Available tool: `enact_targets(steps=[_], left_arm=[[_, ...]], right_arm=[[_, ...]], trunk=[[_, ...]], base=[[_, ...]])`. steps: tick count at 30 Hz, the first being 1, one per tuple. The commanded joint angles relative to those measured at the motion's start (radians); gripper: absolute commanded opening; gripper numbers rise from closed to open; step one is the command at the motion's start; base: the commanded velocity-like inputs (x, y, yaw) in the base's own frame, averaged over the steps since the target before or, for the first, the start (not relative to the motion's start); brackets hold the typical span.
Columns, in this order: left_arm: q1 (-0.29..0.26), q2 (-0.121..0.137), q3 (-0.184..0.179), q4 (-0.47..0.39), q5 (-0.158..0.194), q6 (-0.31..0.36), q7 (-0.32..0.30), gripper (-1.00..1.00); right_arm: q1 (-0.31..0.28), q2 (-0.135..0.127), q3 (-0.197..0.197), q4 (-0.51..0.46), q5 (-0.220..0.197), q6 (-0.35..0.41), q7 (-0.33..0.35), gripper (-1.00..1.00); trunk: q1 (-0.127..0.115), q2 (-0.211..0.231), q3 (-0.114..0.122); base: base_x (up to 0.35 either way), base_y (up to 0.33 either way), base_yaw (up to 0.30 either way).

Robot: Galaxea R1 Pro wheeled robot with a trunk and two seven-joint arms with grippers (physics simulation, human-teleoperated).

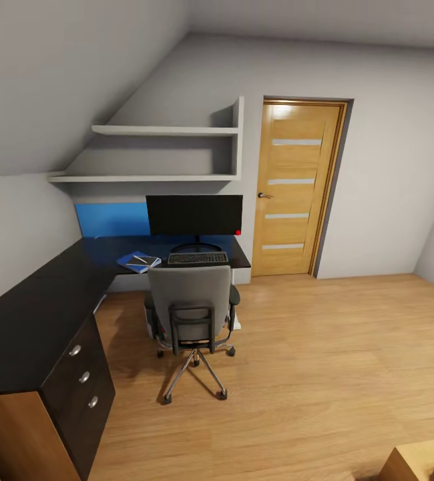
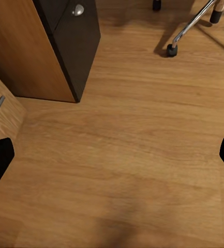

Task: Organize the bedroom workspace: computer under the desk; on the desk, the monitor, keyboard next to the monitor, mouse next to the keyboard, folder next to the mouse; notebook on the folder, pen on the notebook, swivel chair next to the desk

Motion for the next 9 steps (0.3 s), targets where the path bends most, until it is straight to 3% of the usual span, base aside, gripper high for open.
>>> enact_targets(steps=[1, 9], left_arm=[[-0.001, 0.000, -0.009, 0.000, 0.002, -0.002, 0.008, 1.00], [-0.001, 0.000, -0.009, 0.000, 0.001, -0.002, 0.008, 1.00]], right_arm=[[-0.001, 0.001, 0.008, 0.002, -0.001, -0.002, -0.007, 1.00], [-0.001, 0.001, 0.008, 0.002, -0.001, -0.002, -0.007, 1.00]], trunk=[[0.000, -0.001, -0.001], [0.000, -0.001, -0.001]], base=[[0.000, 0.000, 0.000], [0.000, 0.000, 0.000]])
